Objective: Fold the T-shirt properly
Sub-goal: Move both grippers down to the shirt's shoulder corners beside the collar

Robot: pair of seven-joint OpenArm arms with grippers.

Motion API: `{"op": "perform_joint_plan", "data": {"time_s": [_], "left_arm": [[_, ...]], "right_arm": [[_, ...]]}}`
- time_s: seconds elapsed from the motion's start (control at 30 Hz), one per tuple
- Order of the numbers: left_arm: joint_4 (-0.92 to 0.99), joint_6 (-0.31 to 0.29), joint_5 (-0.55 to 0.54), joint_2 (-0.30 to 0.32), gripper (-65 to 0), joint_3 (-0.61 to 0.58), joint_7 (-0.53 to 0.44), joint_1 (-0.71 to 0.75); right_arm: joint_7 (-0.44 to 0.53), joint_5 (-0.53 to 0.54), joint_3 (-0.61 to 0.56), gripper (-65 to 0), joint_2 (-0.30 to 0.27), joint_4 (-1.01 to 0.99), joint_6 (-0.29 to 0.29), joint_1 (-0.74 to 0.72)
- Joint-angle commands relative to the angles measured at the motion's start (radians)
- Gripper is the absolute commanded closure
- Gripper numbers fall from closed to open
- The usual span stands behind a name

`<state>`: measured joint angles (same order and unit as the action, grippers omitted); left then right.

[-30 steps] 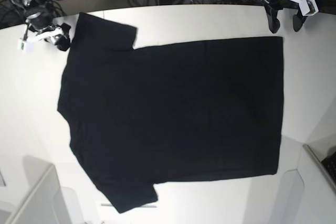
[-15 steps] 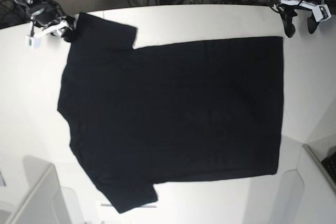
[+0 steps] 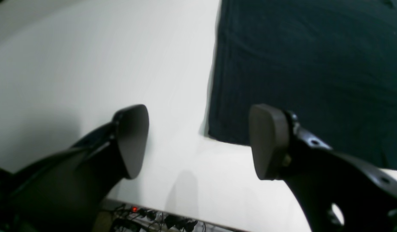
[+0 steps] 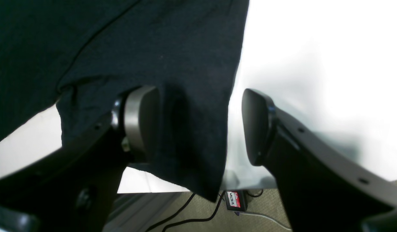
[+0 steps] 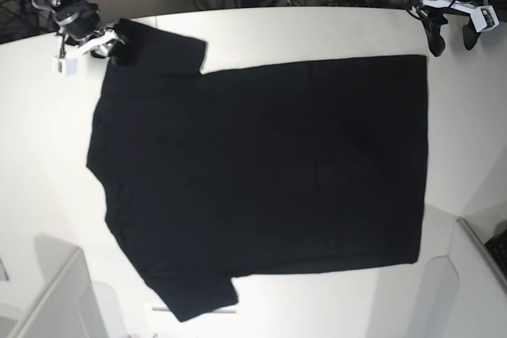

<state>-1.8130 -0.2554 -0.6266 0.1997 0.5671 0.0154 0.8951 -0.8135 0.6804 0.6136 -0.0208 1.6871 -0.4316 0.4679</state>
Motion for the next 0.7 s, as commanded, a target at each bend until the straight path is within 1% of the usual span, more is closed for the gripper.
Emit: {"op": "perform_joint_plan", "data": {"time_s": [0.0,0.1,0.27,0.37,0.4,0.47,0.57,0.67], "left_arm": [[-0.008,-0.003,-0.008,0.007,-47.1,0.006,-0.025,0.008],[0.003,-0.003,-0.02,0.007,-47.1,0.006,-0.025,0.008],[0.046,-0.003,-0.149,0.013,-47.1,0.006,-0.024,0.008],[0.065,-0.003,-0.171,0.014,-47.1,0.006,-0.024,0.003],[0.068,-0.003,-0.171,0.011,-47.1,0.006,-0.024,-0.004],[0.077,-0.003,-0.171,0.01,-47.1,0.004,-0.024,-0.012],[0.085,-0.003,-0.177,0.01,-47.1,0.004,-0.024,-0.014],[0.085,-0.003,-0.177,0.01,-47.1,0.004,-0.024,-0.017]], "right_arm": [[-0.034,-0.012,-0.018,-37.5,-0.003,0.003,-0.002,0.015],[-0.034,-0.012,-0.045,-37.5,-0.003,0.001,-0.002,0.015],[-0.034,-0.012,-0.045,-37.5,-0.003,0.001,-0.002,0.015],[-0.034,-0.014,-0.045,-36.9,-0.003,0.0,-0.002,0.015],[-0.034,-0.014,-0.044,-34.8,-0.003,0.0,-0.002,0.015],[-0.034,-0.014,-0.044,-27.5,-0.003,0.0,-0.002,0.013],[-0.04,-0.014,-0.044,-13.1,-0.003,-0.006,-0.002,0.009],[-0.042,-0.014,-0.045,0.0,-0.008,-0.045,-0.002,0.002]]}}
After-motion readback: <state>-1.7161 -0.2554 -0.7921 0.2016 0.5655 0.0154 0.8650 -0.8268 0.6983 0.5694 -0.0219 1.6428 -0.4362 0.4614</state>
